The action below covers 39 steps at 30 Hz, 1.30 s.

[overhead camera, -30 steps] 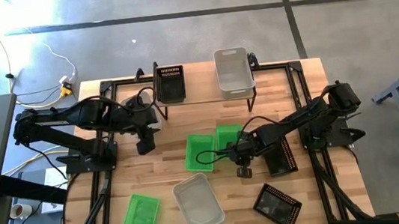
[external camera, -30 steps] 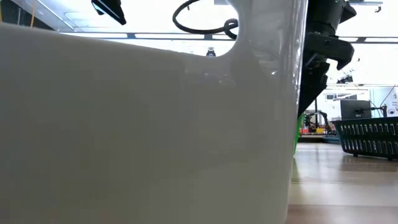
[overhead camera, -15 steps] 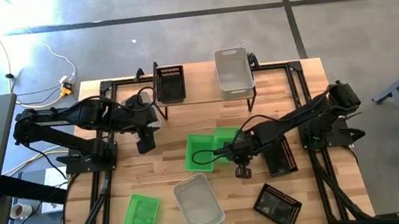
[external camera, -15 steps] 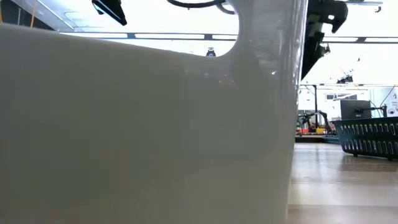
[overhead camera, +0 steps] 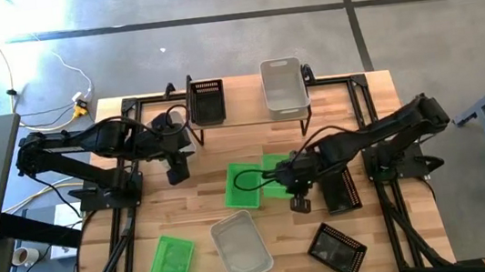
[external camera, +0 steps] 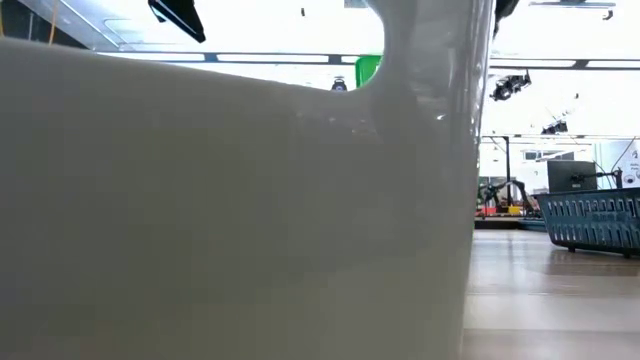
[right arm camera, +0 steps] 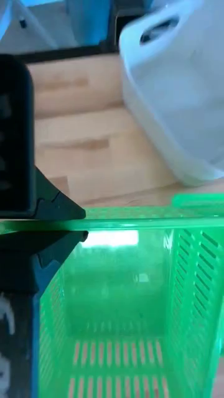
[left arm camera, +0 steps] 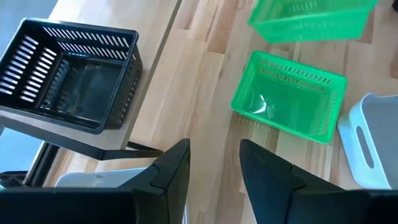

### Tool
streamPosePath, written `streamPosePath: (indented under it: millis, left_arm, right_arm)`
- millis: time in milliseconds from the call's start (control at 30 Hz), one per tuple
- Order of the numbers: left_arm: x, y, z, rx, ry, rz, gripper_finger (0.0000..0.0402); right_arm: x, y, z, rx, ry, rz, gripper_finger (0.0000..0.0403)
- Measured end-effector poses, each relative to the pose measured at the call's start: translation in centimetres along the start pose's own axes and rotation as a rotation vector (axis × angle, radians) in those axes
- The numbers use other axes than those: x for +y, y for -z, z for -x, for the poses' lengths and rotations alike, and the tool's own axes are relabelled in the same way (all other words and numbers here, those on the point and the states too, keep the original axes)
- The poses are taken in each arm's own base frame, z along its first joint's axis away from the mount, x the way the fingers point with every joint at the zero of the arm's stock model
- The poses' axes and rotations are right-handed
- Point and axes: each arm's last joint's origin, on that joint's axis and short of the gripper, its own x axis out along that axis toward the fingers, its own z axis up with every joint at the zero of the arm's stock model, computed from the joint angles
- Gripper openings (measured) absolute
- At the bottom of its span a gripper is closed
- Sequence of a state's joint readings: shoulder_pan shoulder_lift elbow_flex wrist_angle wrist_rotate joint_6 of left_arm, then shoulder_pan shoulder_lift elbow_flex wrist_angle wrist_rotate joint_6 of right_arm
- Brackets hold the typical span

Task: Stack baskets on shelf by color
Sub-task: Put the top right green bin on the shelf

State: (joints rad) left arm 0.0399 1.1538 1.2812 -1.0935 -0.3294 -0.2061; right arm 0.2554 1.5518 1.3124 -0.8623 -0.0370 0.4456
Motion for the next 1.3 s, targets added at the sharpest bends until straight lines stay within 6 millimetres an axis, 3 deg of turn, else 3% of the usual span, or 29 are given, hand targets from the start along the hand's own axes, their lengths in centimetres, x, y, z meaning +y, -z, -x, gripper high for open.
streamPosePath:
  millis: [467, 833, 1033, 1300]
  left_arm:
    - [0.1, 0.0, 0.0, -0.005, -0.025, 0.001, 0.0131]
    - [0.1, 0.0, 0.0, -0.008, -0.039, 0.027, 0.0131]
    - [0.2, 0.0, 0.0, -0.016, -0.07, 0.028, 0.0131]
    - [0.2, 0.0, 0.0, -0.016, -0.077, 0.03, 0.0131]
  right_arm:
    - [0.6, -3.9, 7.3, -0.271, 0.049, 0.171, 0.0]
    - [-2.7, -7.1, 11.5, -0.454, 0.365, 0.391, 0.0]
    - [-5.4, -8.8, 12.1, -0.518, 0.467, 0.446, 0.0]
    - [-8.4, -9.7, 10.2, -0.423, 0.47, 0.394, 0.0]
